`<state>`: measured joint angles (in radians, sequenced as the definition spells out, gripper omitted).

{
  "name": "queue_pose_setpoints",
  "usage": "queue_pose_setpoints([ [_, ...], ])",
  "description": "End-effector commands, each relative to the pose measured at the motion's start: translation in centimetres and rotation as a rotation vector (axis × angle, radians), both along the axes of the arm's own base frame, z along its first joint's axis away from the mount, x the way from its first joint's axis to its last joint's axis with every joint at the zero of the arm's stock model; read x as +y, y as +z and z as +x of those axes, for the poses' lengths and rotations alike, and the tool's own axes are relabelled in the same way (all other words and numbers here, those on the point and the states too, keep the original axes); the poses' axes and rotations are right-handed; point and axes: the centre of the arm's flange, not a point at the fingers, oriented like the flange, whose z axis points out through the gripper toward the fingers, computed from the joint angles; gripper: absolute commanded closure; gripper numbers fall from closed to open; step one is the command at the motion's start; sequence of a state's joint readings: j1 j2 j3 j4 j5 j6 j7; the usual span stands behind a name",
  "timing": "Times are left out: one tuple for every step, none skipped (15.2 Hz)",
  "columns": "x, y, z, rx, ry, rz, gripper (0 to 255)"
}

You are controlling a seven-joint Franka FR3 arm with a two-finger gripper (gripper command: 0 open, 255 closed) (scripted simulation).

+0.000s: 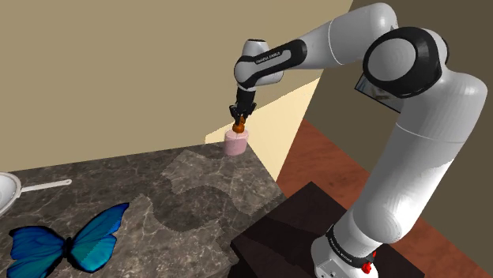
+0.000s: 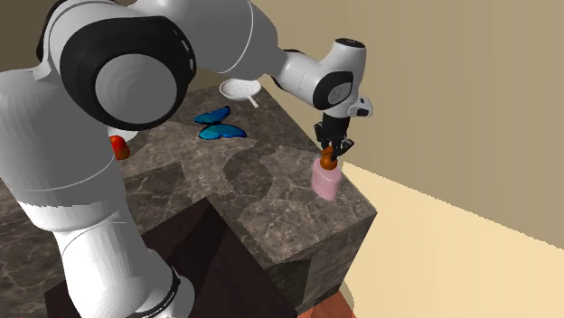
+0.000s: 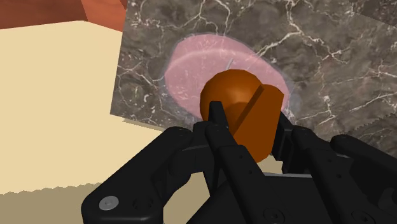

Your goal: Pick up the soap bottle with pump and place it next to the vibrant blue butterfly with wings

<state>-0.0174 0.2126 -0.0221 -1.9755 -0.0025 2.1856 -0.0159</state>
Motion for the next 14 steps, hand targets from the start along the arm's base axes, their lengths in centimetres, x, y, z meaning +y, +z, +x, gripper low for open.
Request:
queue_pose_setpoints([
  [-0.1, 1.2, -0.1, 0.0, 0.0, 0.0, 255],
  [-0.1, 1.7, -0.1, 0.0, 0.0, 0.0, 255],
  [-0.1, 2.3, -0.1, 0.0, 0.0, 0.0, 255],
  [-0.1, 2.8, -0.1, 0.0, 0.0, 0.0, 255],
  [-0.1, 3.3, -0.1, 0.0, 0.0, 0.0, 255],
  [-0.1, 3.9, -0.1, 0.0, 0.0, 0.0, 255],
  [-0.1, 4.4, -0.1, 0.0, 0.0, 0.0, 255],
  [-0.1, 4.9, -0.1, 0.0, 0.0, 0.0, 255],
  [-0.1, 5.4, -0.1, 0.0, 0.0, 0.0, 255],
  [-0.1, 6.0, -0.1, 0.0, 0.0, 0.0, 255],
  [-0.1, 6.5, -0.1, 0.0, 0.0, 0.0, 255],
  [-0.1, 7.0, -0.1, 0.0, 0.0, 0.0, 255],
  [-0.1, 7.5, -0.1, 0.0, 0.0, 0.0, 255],
  [-0.1, 8.1, -0.1, 0.0, 0.0, 0.0, 255],
])
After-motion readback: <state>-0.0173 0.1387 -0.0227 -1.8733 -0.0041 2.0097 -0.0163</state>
